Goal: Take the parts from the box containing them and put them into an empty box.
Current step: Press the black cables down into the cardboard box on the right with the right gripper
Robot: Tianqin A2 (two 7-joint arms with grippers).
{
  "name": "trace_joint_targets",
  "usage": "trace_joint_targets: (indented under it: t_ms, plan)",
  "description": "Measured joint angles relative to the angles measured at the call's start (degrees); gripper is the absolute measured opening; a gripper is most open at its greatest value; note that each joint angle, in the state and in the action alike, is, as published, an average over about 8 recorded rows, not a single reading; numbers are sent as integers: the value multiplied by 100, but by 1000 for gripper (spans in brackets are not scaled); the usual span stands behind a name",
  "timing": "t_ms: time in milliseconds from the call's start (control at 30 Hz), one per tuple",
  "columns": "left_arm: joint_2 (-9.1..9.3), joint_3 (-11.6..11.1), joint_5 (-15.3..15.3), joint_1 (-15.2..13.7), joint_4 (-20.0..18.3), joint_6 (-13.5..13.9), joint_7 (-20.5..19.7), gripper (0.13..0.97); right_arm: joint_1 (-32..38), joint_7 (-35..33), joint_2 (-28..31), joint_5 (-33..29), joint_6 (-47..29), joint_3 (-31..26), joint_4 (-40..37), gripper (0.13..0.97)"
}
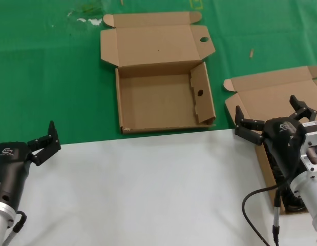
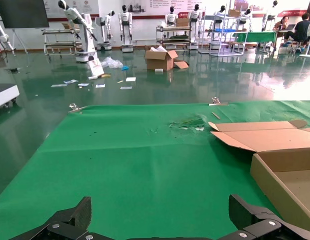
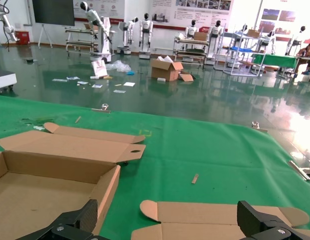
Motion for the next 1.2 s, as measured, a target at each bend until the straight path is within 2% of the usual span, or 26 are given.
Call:
trace_joint_targets:
  t_ms: [333,400,500,633,767,900,1200]
  plan:
    - [0,0,0,0,0,0,2,966,4,-4,5,9,8,-13,5,966]
    - [0,0,0,0,0,0,3,966,39,-53,171,233,189,-252,66,966]
    - [0,0,0,0,0,0,3,966,128,-192,658,855,641,-866,251,966]
    - [0,0,0,0,0,0,3,966,207,-443,1666,1957,1328,-1854,710,966]
    - [0,0,0,0,0,0,3,966,56,-633,2643,2711,1649,-2297,1238,966]
    - [0,0,0,0,0,0,3,966,-487,-967,3632,3387,1813,-2106,1730,966]
    - [0,0,0,0,0,0,3,966,-2337,-1936,5611,4841,2264,-708,2202,966]
